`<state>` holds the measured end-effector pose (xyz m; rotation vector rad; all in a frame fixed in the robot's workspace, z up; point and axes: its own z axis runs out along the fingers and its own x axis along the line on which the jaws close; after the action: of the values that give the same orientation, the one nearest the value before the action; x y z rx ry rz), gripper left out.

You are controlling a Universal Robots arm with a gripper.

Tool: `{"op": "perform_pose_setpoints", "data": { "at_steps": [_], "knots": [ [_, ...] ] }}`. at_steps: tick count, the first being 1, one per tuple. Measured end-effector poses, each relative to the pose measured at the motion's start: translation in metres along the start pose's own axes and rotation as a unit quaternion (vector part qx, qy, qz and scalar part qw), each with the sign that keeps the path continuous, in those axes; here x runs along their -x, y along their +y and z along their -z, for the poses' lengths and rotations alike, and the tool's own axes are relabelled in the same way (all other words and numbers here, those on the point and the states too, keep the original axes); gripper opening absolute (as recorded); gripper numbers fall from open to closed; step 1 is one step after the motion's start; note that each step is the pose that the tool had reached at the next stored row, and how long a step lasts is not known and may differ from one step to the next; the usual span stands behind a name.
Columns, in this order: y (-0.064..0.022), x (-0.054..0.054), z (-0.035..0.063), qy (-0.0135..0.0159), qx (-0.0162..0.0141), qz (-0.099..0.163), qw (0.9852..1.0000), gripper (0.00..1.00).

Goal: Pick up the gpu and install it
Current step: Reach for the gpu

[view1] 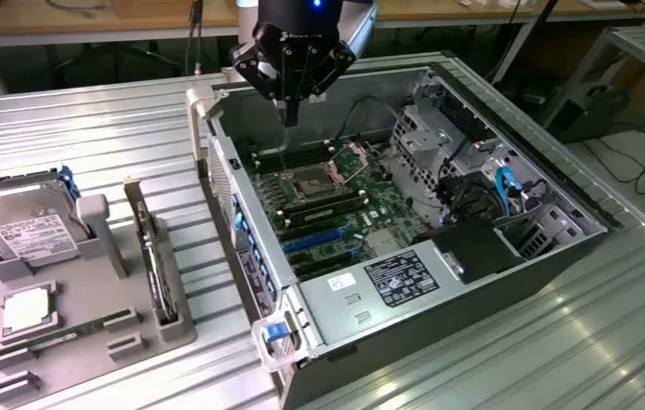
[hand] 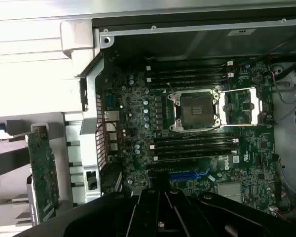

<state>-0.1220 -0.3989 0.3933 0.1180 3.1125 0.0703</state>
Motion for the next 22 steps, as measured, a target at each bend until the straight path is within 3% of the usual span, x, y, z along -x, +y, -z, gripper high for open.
{"op": "perform_pose_setpoints", "data": {
  "at_steps": [22],
  "knots": [
    [-0.003,-0.029,0.0009,0.0,0.0006,0.0,1.0,0.11]
  ]
}}
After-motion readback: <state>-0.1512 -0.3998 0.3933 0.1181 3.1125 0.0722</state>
